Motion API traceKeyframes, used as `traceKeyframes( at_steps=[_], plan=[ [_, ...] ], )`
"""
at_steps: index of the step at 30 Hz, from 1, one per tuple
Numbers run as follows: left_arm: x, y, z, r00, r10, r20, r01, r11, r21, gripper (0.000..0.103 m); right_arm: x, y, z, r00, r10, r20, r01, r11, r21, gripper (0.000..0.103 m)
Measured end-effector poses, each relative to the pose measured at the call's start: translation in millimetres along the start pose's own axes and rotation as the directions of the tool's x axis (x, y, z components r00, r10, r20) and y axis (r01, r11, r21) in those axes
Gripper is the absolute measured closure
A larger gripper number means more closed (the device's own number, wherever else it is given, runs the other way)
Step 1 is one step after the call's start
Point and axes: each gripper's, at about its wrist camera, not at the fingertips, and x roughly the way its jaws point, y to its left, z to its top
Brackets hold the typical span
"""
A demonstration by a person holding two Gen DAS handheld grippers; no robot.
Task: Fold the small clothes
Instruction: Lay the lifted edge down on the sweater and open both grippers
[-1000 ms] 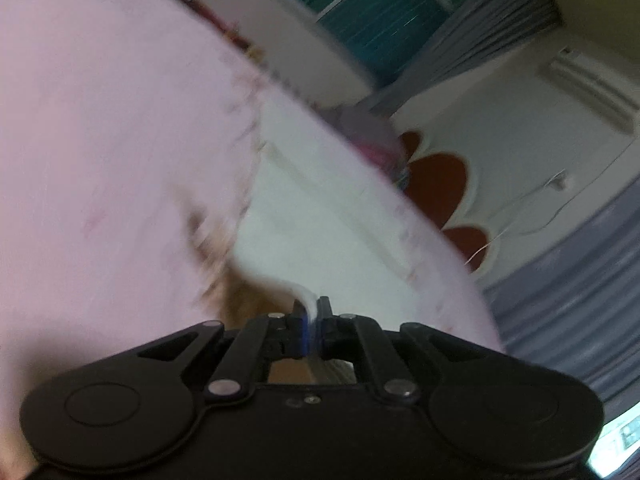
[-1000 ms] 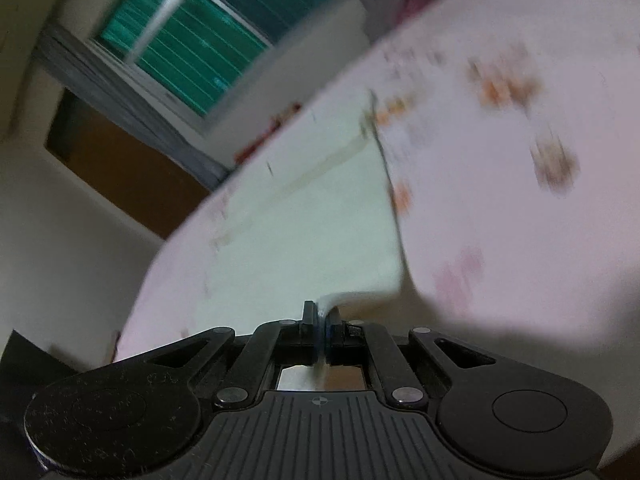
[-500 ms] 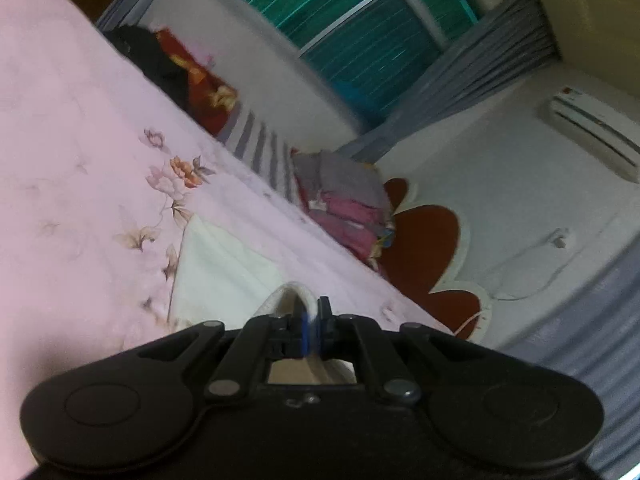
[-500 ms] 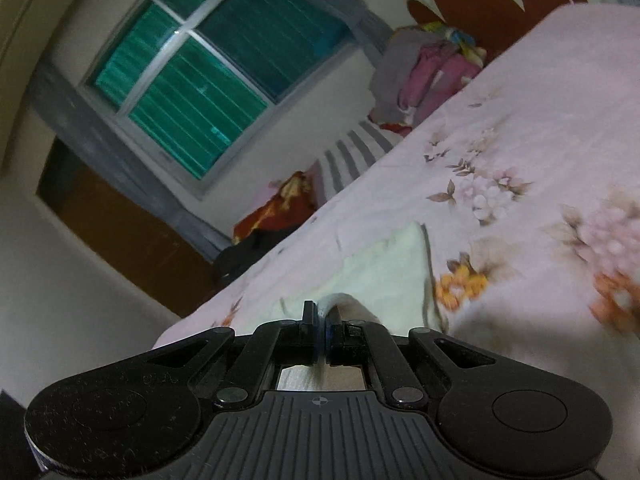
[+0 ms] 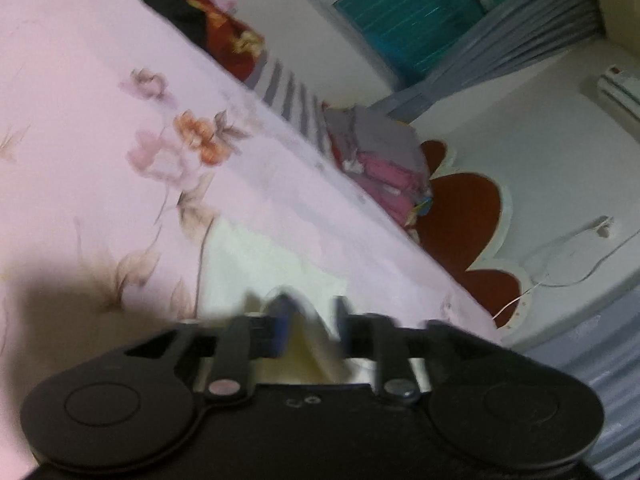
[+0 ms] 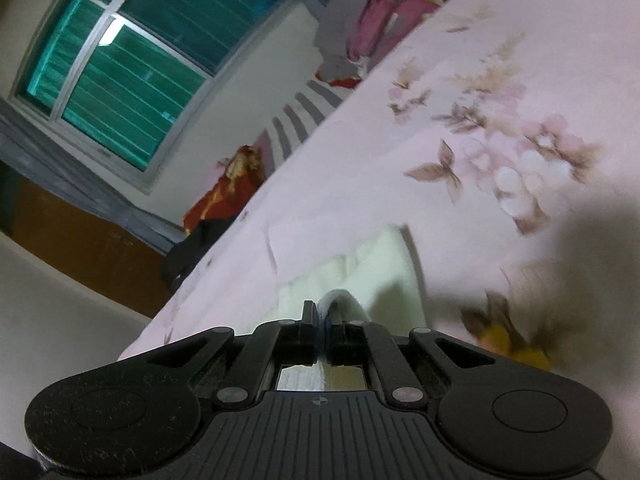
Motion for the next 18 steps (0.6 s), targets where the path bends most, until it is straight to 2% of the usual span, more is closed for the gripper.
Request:
traceKeyframes(
  at_steps=[1,2,3,4,6,10,13,16,18],
  plan=[
    [-1.3,2.3,1.9,1.000,-0.009,0.013,0.009,1.000,-0.002,0.056,-3.0,3.5,-0.2,1.000,-0.022,0.012,0.022,1.000,-0.016,0.088],
    [-0.6,1.9,4.9,1.000,0.000,0.023,0.000,1.000,0.003,0.053,-3.4,3.4,0.2,0.999,-0.028,0.032,0.029,0.999,-0.030,0.053],
    [-2.3,2.2,6.7,0.999,0.008,0.034,-0.009,1.000,0.016,0.047,-7.8,4.4,-0.5,0.998,-0.027,0.064,0.030,0.999,-0.044,0.027],
    [-3.6,2.9,8.2,0.999,0.011,0.040,-0.013,0.999,0.030,0.043,-11.7,5.2,-1.2,0.995,-0.032,0.098,0.038,0.998,-0.059,0.027],
    [-4.6,2.2,10.7,0.999,0.021,0.028,-0.023,0.997,0.069,0.043,-10.7,0.5,0.4,0.994,-0.024,0.103,0.031,0.997,-0.065,0.027],
    [-17.2,-4.7,8.2,0.999,0.053,0.007,-0.054,0.975,0.218,0.052,-11.1,4.3,-4.0,0.995,-0.035,0.093,0.051,0.985,-0.165,0.027],
    [-36.6,-3.6,-3.1,0.996,0.092,-0.015,-0.083,0.950,0.303,0.059,-17.7,8.0,-10.0,0.992,-0.078,0.097,0.099,0.967,-0.233,0.039],
    [-46.4,-2.5,-17.9,0.989,0.128,-0.077,-0.090,0.922,0.376,0.062,-29.8,5.8,-27.4,0.991,-0.120,0.062,0.134,0.922,-0.364,0.041],
    [-39.4,-7.6,-26.1,0.976,0.180,-0.120,-0.108,0.886,0.450,0.066,-31.0,7.5,-43.7,0.988,-0.151,0.027,0.145,0.870,-0.472,0.041]
  ],
)
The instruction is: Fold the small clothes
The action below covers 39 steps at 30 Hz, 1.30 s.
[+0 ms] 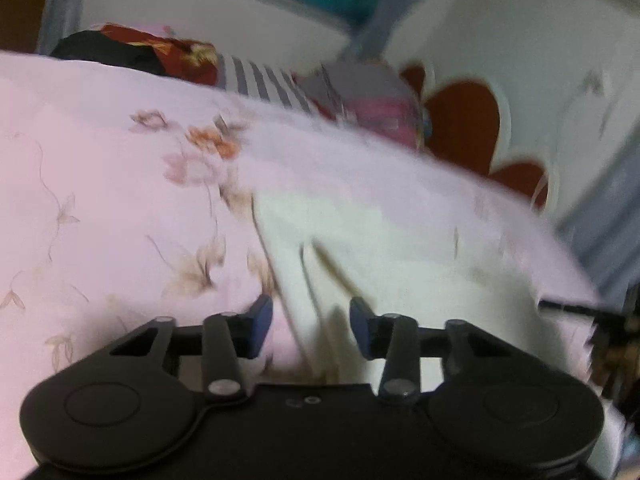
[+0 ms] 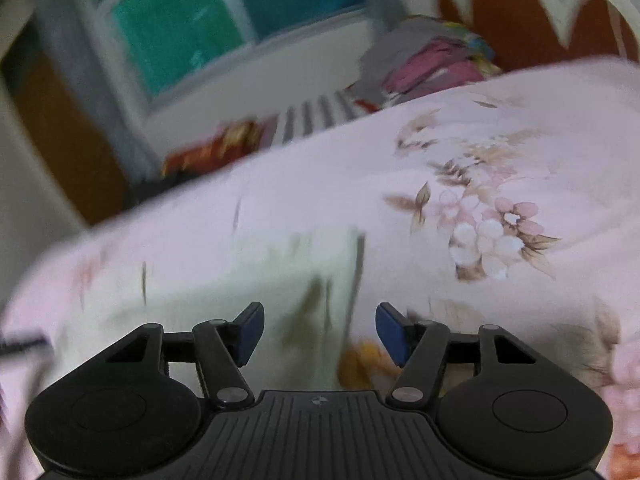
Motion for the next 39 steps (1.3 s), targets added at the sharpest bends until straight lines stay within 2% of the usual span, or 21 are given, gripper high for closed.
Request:
traceKeyframes(
  at_steps=[3,5,7,10,12,13,15,18,22,25,29,32,34,39],
  plan=[
    [20.1,-10.5,10.0,0.999,0.039,-0.022,-0.038,0.997,0.064,0.067,14.1,19.9,-11.4,0.998,-0.039,-0.052,0.029,0.983,-0.184,0.041],
    [35.1,-16.3,23.7,0.998,0.062,-0.010,-0.061,0.994,0.093,0.067,30.5,29.6,-7.0,0.996,-0.070,-0.050,0.056,0.969,-0.239,0.041],
    [50.9,-17.5,38.1,0.995,0.097,-0.001,-0.096,0.992,0.086,0.067,48.3,32.1,6.8,0.996,-0.082,-0.034,0.072,0.972,-0.224,0.041],
    [61.6,-11.7,51.8,0.995,0.098,0.029,-0.098,0.995,0.028,0.065,69.5,24.1,33.5,0.996,-0.087,-0.004,0.086,0.991,-0.099,0.041],
    [61.6,-7.0,55.1,0.994,0.097,0.044,-0.097,0.995,-0.013,0.065,69.7,13.5,47.2,0.996,-0.089,0.027,0.089,0.996,0.000,0.041],
    [59.2,-4.0,54.5,0.993,0.099,0.057,-0.097,0.995,-0.030,0.061,68.3,8.3,51.7,0.994,-0.103,0.041,0.101,0.994,0.030,0.041],
    [54.6,0.5,50.9,0.994,0.092,0.058,-0.089,0.995,-0.041,0.061,57.4,-0.1,55.8,0.993,-0.092,0.070,0.088,0.994,0.059,0.041],
    [48.2,2.5,43.7,0.995,0.095,0.038,-0.095,0.995,-0.020,0.062,40.8,-5.0,49.2,0.996,-0.069,0.060,0.067,0.997,0.027,0.041],
    [44.4,-0.4,40.3,0.996,0.073,0.049,-0.073,0.997,0.002,0.063,25.0,1.6,25.8,1.000,-0.011,-0.012,0.009,0.995,-0.096,0.041],
    [54.4,-9.2,45.9,0.996,0.076,0.044,-0.077,0.997,0.022,0.066,40.1,19.6,13.4,0.998,-0.038,-0.055,0.026,0.981,-0.191,0.041],
    [66.2,-17.0,53.9,0.996,0.078,0.034,-0.079,0.996,0.035,0.069,61.7,22.5,25.1,0.998,-0.069,-0.009,0.067,0.989,-0.134,0.041],
    [77.2,-16.8,58.6,0.998,0.068,-0.006,-0.068,0.997,0.037,0.084,75.2,25.6,34.5,0.997,-0.068,-0.024,0.065,0.991,-0.117,0.072],
    [84.3,-15.7,59.4,0.997,0.065,-0.038,-0.063,0.997,0.040,0.085,83.0,25.6,38.6,0.997,-0.071,-0.042,0.065,0.989,-0.129,0.073],
    [86.4,-10.9,57.9,0.998,0.056,-0.028,-0.055,0.998,0.021,0.089,95.6,27.6,39.8,0.993,-0.102,-0.060,0.090,0.979,-0.181,0.073]
  ],
)
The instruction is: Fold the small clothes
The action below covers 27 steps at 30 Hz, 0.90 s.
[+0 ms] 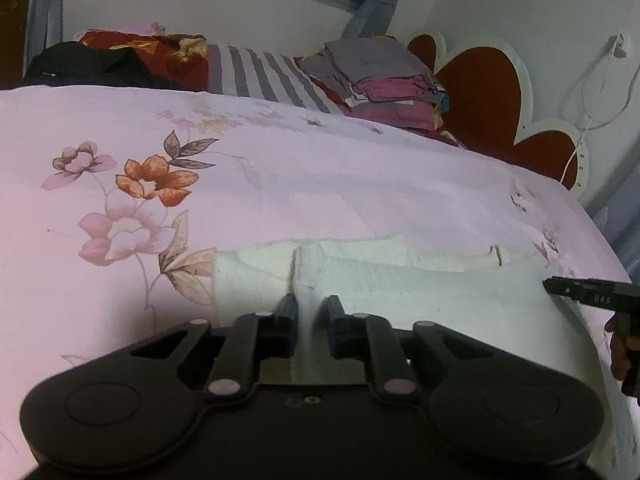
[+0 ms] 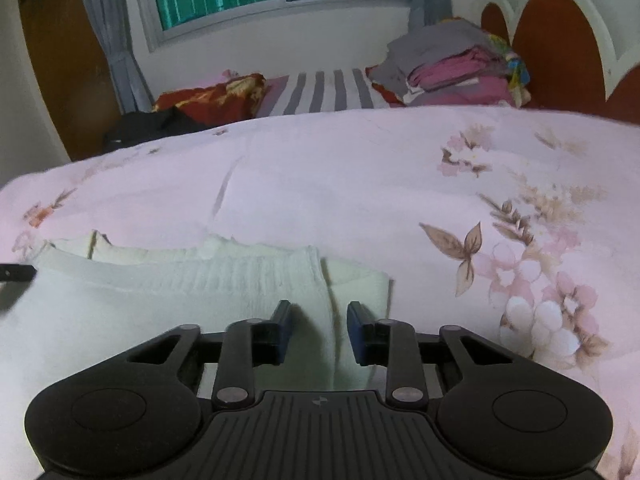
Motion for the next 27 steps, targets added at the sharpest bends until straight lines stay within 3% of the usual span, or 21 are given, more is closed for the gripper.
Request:
traceKeyframes(
  at_steps=[2,4,5,6,9,11,14,17,19,20,21,22,27],
  plan=[
    [1.0,2.2,-1.1,1.000,-0.012,0.003,0.012,1.000,-0.015,0.090,2.5,1.0,-0.1,1.000,0.000,-0.003,0.000,1.000,-0.008,0.073],
    [0.8,1.4,-1.4,1.000,-0.021,0.009,0.022,1.000,-0.011,0.100,5.7,-0.3,-0.9,1.000,0.009,-0.004,-0.009,1.000,-0.003,0.073],
    [-1.4,0.3,-1.5,1.000,-0.017,0.024,0.017,1.000,-0.009,0.100,6.8,-2.0,-0.6,1.000,0.012,-0.002,-0.012,1.000,0.002,0.084],
    [-4.5,-0.9,-1.4,0.999,-0.016,0.045,0.016,1.000,-0.007,0.100,6.7,-3.3,-0.1,1.000,0.027,0.001,-0.027,1.000,0.007,0.102],
    [-10.7,-1.1,-0.7,0.995,-0.014,0.096,0.015,1.000,-0.007,0.100,-4.9,-7.6,1.7,0.998,0.007,0.067,-0.009,1.000,0.027,0.102],
    [-5.1,0.9,0.2,0.997,-0.005,0.081,0.006,1.000,-0.015,0.100,-11.4,-10.9,1.8,0.994,-0.006,0.108,0.002,0.999,0.040,0.102],
    [6.6,2.5,-1.6,0.999,0.008,0.049,-0.007,0.999,-0.036,0.100,4.0,-9.4,-0.1,0.998,-0.023,0.053,0.021,0.999,0.027,0.102],
    [1.0,5.8,0.8,0.999,0.022,0.038,-0.020,0.998,-0.063,0.089,11.0,-8.0,-0.7,0.999,-0.029,0.032,0.028,0.999,0.029,0.102],
    [-17.7,-5.3,0.5,0.990,0.109,0.087,-0.108,0.994,-0.023,0.064,2.5,-7.7,3.3,0.999,-0.040,0.035,0.038,0.998,0.047,0.101],
    [-27.0,-14.8,-1.7,0.984,0.129,0.127,-0.131,0.991,0.011,0.057,-6.4,-3.9,3.9,0.997,-0.058,0.053,0.056,0.998,0.040,0.092],
    [-32.1,-24.2,-4.4,0.982,0.122,0.146,-0.126,0.992,0.019,0.047,-17.7,3.1,3.8,0.995,-0.058,0.084,0.056,0.998,0.026,0.075],
    [-32.3,-36.7,-7.5,0.987,0.076,0.141,-0.080,0.997,0.018,0.042,-27.0,10.6,2.4,0.994,-0.013,0.109,0.010,1.000,0.023,0.070],
    [-2.3,-105.2,-22.9,0.996,-0.060,0.063,0.051,0.990,0.134,0.044,-15.5,77.1,-8.1,0.987,0.142,0.070,-0.137,0.988,-0.075,0.067]
  ],
)
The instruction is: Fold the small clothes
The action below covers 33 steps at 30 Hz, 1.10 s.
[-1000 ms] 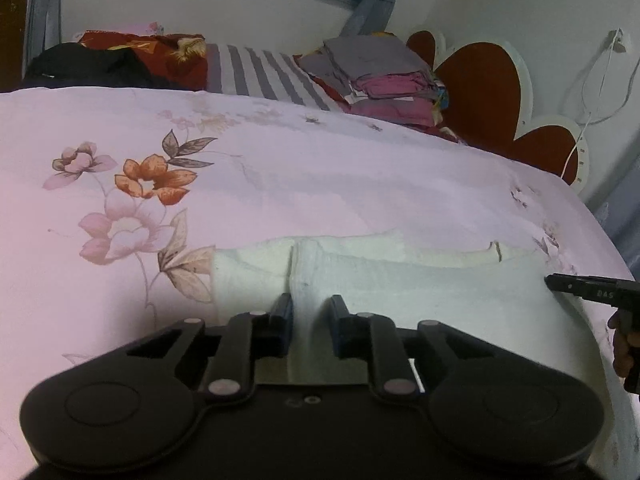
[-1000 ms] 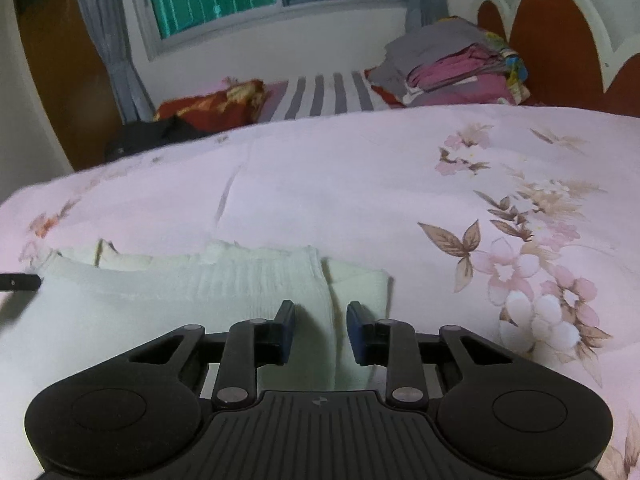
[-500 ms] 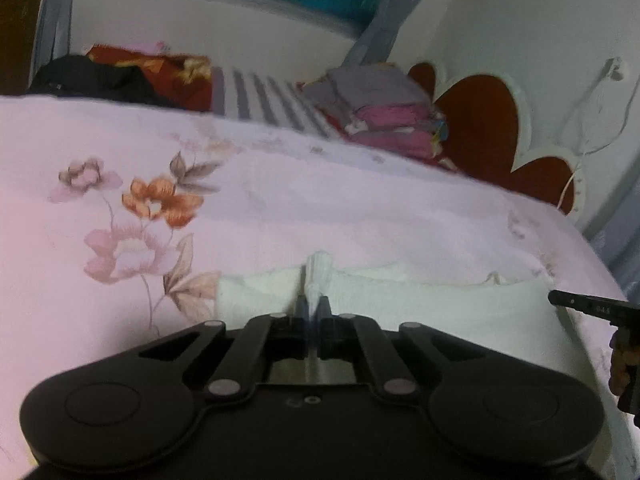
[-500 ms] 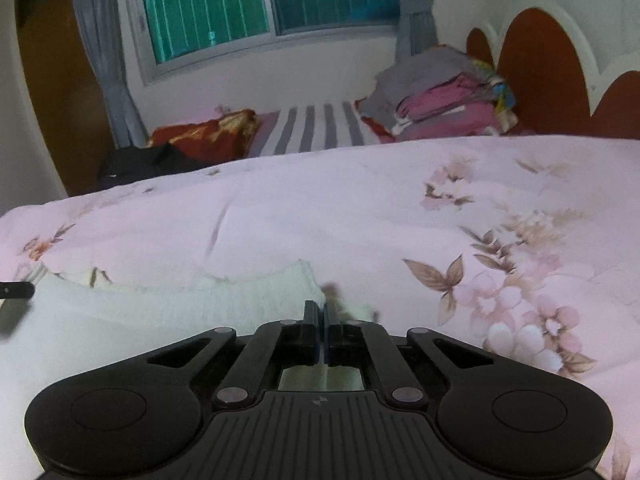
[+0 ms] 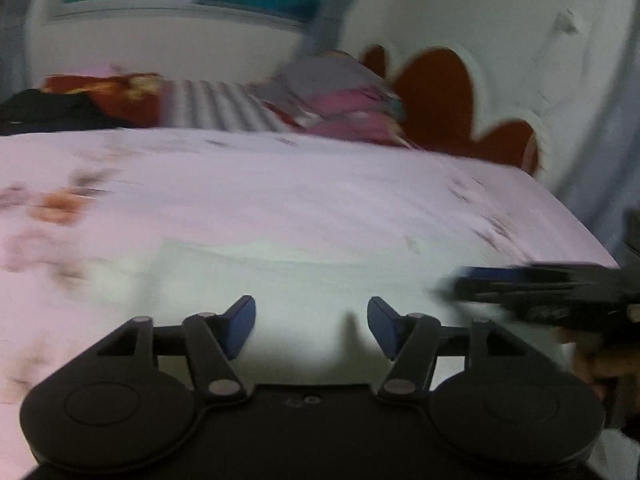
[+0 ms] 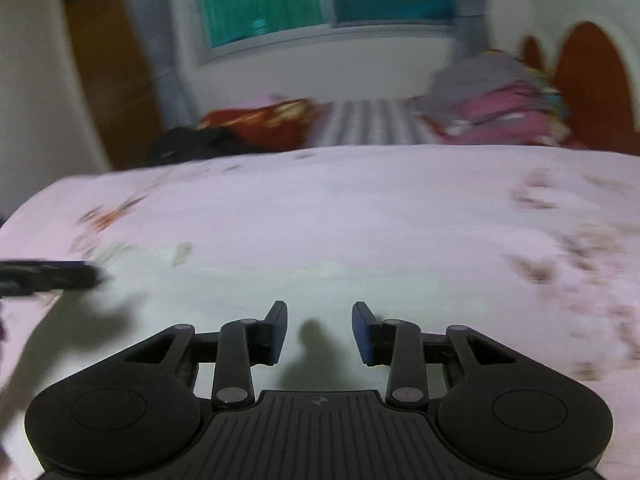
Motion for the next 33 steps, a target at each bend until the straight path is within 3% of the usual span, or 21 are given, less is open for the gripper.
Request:
traceKeyframes(
  at_steps=[3,5,7,10,12,14,15,18,22,25,28,31,33],
  plan=[
    [14.8,-10.7,-5.5,1.000,0.007,-0.022,-0.006,1.000,0.004,0.044,18.4,31.0,-4.1,0.998,0.058,-0.036,-0.061,0.995,-0.076,0.067],
    [19.2,3.0,-3.8,0.998,0.053,-0.016,-0.053,0.999,0.003,0.044,29.5,38.5,-7.6,0.997,0.045,-0.061,-0.054,0.988,-0.143,0.067],
    [19.0,25.7,-1.4,0.994,0.106,0.000,-0.106,0.994,-0.010,0.047,31.3,25.8,-5.7,0.999,-0.011,-0.045,0.004,0.987,-0.159,0.051],
    [16.6,41.7,1.1,0.995,0.095,-0.016,-0.096,0.995,-0.025,0.051,29.9,-20.1,0.1,0.975,-0.218,-0.041,0.215,0.975,-0.063,0.049],
    [13.4,33.3,6.2,0.992,0.124,-0.025,-0.124,0.992,-0.010,0.049,25.2,-46.8,1.1,0.976,-0.209,-0.053,0.211,0.977,0.027,0.049],
    [5.6,14.1,7.4,0.986,0.165,0.006,-0.165,0.986,0.022,0.033,18.1,-47.8,2.5,0.974,-0.221,-0.052,0.223,0.974,0.036,0.049],
    [-0.9,5.3,3.4,0.987,0.160,0.029,-0.161,0.986,0.036,0.026,10.5,-42.1,2.5,0.974,-0.222,-0.031,0.223,0.974,0.030,0.049],
    [-6.8,-25.3,-11.8,0.993,0.113,0.036,-0.115,0.991,0.067,0.039,-12.9,-17.8,-4.3,0.994,-0.114,0.005,0.114,0.993,0.016,0.049],
    [4.9,-44.5,-33.8,0.994,0.106,-0.023,-0.102,0.988,0.120,0.038,-15.8,23.5,-22.7,0.999,-0.016,-0.034,0.014,0.997,-0.071,0.049],
    [7.7,-41.1,-38.5,0.992,0.123,-0.021,-0.118,0.982,0.146,0.038,-5.1,30.8,-38.5,0.994,-0.081,-0.069,0.071,0.988,-0.141,0.049],
    [-16.6,-41.5,-35.1,0.990,0.141,0.015,-0.142,0.982,0.123,0.041,-10.4,13.2,-32.8,0.990,-0.123,-0.066,0.119,0.991,-0.065,0.049],
    [-25.4,-49.9,-42.4,0.995,0.097,0.001,-0.096,0.991,0.091,0.040,-29.8,15.3,-29.4,0.997,-0.066,-0.042,0.064,0.997,-0.041,0.049],
    [-17.8,-58.6,-52.0,0.993,0.113,-0.036,-0.108,0.987,0.120,0.040,-31.0,30.2,-34.1,0.997,-0.031,-0.065,0.026,0.996,-0.086,0.049]
  ],
)
